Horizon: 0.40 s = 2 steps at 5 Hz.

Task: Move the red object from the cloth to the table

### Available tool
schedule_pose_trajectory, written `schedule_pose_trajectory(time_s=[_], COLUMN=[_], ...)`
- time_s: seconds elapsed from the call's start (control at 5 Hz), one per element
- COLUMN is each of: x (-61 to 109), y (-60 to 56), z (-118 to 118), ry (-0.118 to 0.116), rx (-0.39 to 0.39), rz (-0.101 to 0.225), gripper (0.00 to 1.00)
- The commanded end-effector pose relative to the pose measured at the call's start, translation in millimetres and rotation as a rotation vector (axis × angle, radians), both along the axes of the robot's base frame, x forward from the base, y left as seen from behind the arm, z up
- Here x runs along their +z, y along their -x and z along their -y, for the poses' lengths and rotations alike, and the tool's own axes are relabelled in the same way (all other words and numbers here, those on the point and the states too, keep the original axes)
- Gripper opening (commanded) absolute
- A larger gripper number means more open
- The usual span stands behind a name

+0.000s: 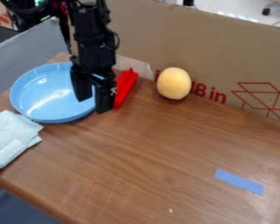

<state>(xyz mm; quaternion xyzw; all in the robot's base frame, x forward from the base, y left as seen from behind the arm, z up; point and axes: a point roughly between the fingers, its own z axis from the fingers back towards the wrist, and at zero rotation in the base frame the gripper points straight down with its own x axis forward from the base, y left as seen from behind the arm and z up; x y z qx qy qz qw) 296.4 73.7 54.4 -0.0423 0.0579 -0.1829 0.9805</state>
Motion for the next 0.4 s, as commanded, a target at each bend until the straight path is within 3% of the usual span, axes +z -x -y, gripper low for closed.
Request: schedule_pose_trajectory(time_s=[0.0, 0.2], x=[18.7, 13.9], y=[-19.2, -39.8], z=[-12.1, -19.8], ry=[-0.022, -0.022], rx=[0.018, 0.043], rz=[0.046, 0.043], gripper=[1.0, 1.0])
